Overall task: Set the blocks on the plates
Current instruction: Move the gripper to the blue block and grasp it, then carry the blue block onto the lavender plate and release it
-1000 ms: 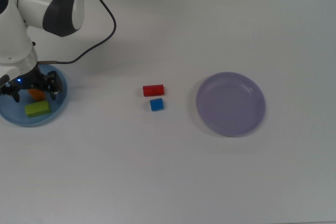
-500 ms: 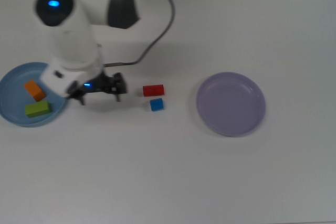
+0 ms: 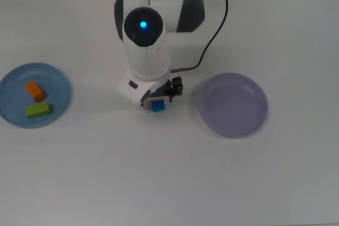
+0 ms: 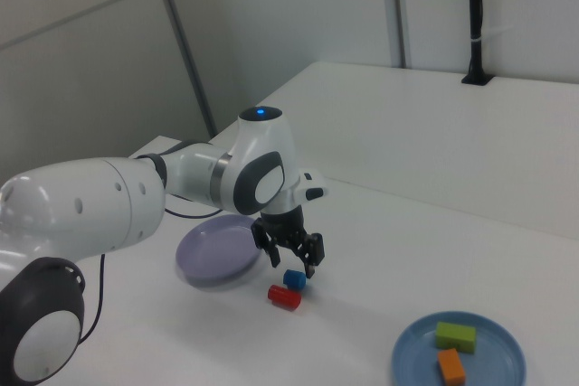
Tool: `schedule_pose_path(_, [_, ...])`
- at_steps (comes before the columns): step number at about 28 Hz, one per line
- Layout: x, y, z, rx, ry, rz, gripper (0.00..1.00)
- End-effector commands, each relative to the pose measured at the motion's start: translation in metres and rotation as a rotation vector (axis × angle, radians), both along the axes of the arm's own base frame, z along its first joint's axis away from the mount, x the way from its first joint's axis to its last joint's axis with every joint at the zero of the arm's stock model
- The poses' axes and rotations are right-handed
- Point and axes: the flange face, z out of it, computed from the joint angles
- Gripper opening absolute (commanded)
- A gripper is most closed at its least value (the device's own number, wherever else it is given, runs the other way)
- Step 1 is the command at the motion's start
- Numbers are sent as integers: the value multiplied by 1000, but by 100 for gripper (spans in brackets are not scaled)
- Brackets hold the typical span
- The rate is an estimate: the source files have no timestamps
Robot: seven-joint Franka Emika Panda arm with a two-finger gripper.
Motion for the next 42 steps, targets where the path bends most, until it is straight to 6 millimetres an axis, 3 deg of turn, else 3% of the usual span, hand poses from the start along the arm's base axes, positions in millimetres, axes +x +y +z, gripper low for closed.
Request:
schedule_pose_path(1, [-1,-6,-5,-29,7,-2,73])
schedule_pose_path(4, [-3,-7,-9,-34,12,2,60])
schedule_pose_path(16, [-5,4,-20,-47,28,26,58])
schedule_pose_path(20, [-5,5,-20,-47,28,29,30])
schedule_pose_path(21, [-5,5,-18,-47,27,29,17])
schedule_pose_path(22, [-5,5,-16,-47,24,29,13])
schedule_pose_path(26, [-5,8,1,-44,6,25,2])
schedule_pose_path(30, [-6,13,18,-37,-13,1,2])
schedule_pose_path(37, [-11,78,41,0,-51,15,3])
schedule_pose_path(42, [-21,130,38,-6,-64,67,7])
